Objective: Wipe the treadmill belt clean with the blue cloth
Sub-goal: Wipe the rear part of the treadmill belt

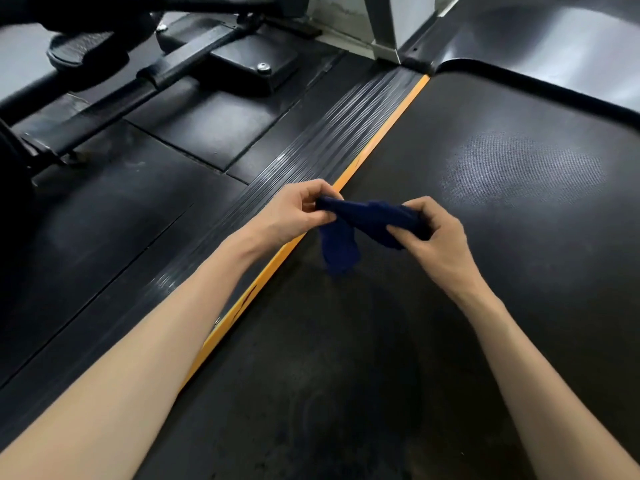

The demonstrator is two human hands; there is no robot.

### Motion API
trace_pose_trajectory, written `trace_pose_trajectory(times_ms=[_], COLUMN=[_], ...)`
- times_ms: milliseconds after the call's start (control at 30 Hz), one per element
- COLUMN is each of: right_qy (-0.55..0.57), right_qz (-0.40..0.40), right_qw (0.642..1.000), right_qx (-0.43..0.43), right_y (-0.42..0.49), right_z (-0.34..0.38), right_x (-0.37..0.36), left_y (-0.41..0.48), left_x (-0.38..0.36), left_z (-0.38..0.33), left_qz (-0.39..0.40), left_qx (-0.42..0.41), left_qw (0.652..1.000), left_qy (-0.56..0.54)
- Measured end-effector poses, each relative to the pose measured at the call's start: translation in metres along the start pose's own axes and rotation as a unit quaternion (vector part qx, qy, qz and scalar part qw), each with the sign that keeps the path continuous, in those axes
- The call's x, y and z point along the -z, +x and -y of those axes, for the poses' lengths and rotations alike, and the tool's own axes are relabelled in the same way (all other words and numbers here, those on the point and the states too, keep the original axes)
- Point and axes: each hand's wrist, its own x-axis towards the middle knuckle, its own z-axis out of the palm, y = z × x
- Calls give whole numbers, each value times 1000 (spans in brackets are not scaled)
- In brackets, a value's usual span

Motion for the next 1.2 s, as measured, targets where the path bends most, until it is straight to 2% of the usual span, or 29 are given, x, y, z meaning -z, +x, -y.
trace_pose_trajectory(times_ms=[67,200,267,333,433,500,567,633,700,733,833,933,1067,1133,1200], right_qy=[-27,-108,-134,-205,-320,-266,-109,61,190,202,86,57,126,64,-40], right_qz=[28,132,106,39,-31,-13,24,84,162,201,245,206,206,152,120], right_qw=[999,983,983,978,947,960,981,972,941,934,952,968,954,971,983], right_qx=[3,-61,-63,-23,-31,-84,-157,-212,-228,-217,-162,-129,-176,-170,-131], right_y=[-9,-25,-22,-13,0,1,-1,-5,-12,-17,-26,-25,-21,-18,-12], right_z=[-6,-35,-38,-31,-18,-10,-9,-9,-9,-8,-7,-8,0,2,3], right_x=[-3,-14,-24,-37,-52,-63,-76,-84,-86,-84,-83,-84,-93,-95,-86], left_y=[-12,-38,-44,-45,-41,-38,-35,-34,-31,-29,-25,-24,-22,-21,-21], left_x=[-1,-7,-9,-7,-3,0,6,14,23,27,35,34,25,26,31], left_z=[4,28,37,37,29,21,11,2,-2,-3,-3,-3,-11,-16,-21], left_qz=[40,95,68,47,96,118,111,115,112,104,99,83,34,49,104], left_qx=[24,52,38,-5,-101,-133,-147,-153,-155,-151,-115,-106,-116,-116,-90], left_qw=[999,989,984,978,946,914,894,883,872,869,872,888,917,918,909], left_qy=[19,105,157,202,294,365,409,430,451,459,466,440,380,376,393])
